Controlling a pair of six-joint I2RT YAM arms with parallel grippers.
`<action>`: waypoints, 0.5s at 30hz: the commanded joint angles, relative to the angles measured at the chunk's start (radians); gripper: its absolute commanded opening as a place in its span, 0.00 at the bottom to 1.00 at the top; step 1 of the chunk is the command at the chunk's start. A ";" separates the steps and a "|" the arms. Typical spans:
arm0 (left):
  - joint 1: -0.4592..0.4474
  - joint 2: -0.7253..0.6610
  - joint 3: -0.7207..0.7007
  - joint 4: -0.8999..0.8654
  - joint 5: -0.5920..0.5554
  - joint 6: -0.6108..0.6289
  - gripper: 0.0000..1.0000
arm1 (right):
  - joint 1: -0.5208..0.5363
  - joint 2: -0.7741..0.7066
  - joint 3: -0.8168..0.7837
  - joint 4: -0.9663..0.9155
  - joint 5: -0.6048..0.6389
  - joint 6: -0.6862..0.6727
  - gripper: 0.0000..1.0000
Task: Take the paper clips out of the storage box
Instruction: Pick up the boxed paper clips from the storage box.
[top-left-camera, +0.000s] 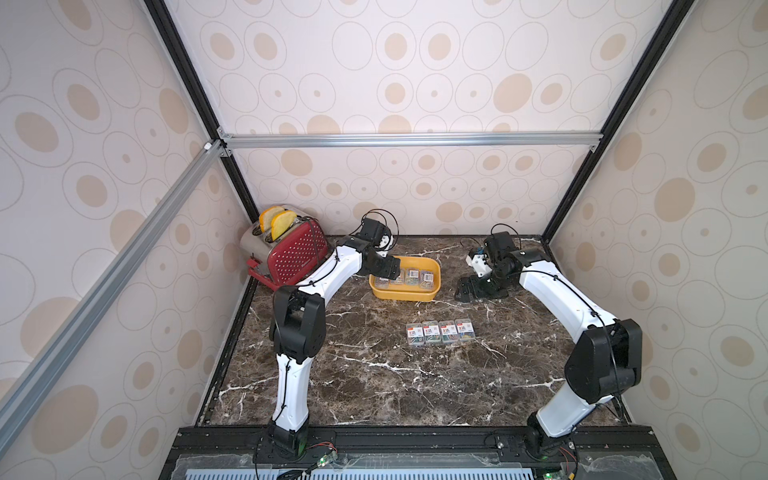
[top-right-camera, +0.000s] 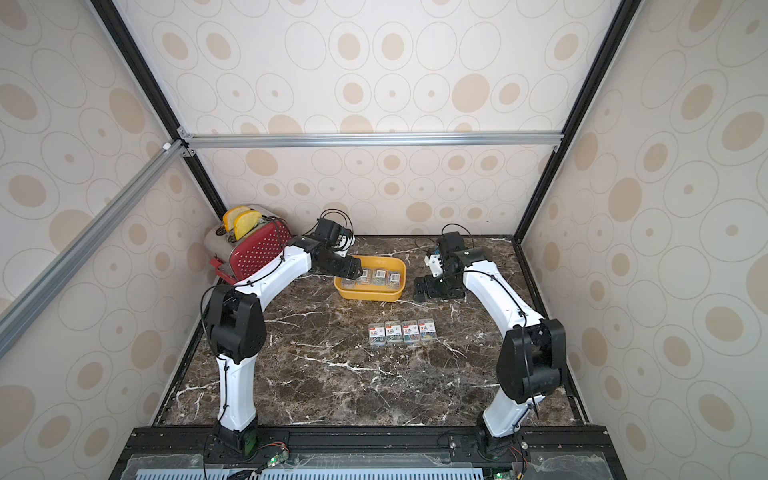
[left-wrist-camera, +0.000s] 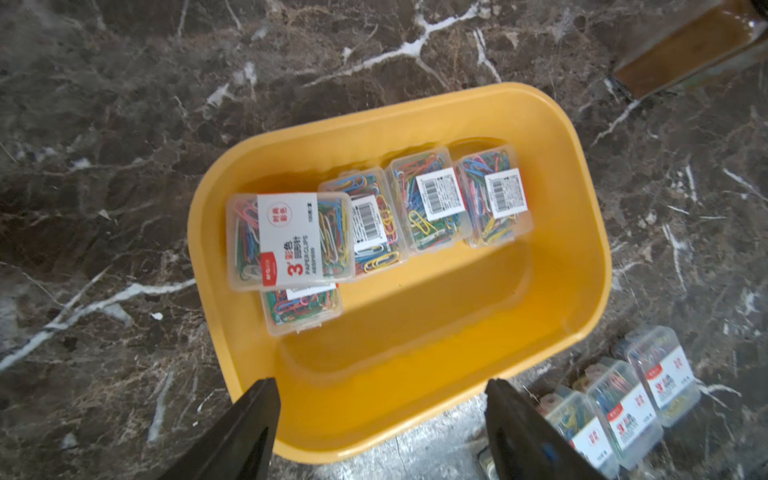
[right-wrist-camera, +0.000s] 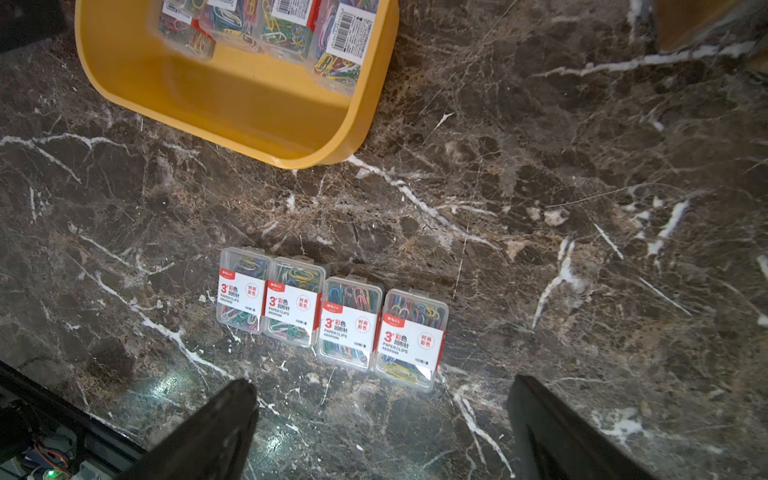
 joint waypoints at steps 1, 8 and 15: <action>-0.014 0.053 0.070 0.007 -0.087 0.040 0.83 | 0.002 -0.030 0.019 -0.005 -0.022 -0.021 1.00; -0.049 0.145 0.184 -0.007 -0.215 0.048 0.89 | 0.002 -0.107 -0.043 0.051 -0.127 0.014 1.00; -0.055 0.240 0.307 -0.044 -0.269 0.058 0.90 | 0.002 -0.113 -0.022 0.022 -0.110 -0.006 1.00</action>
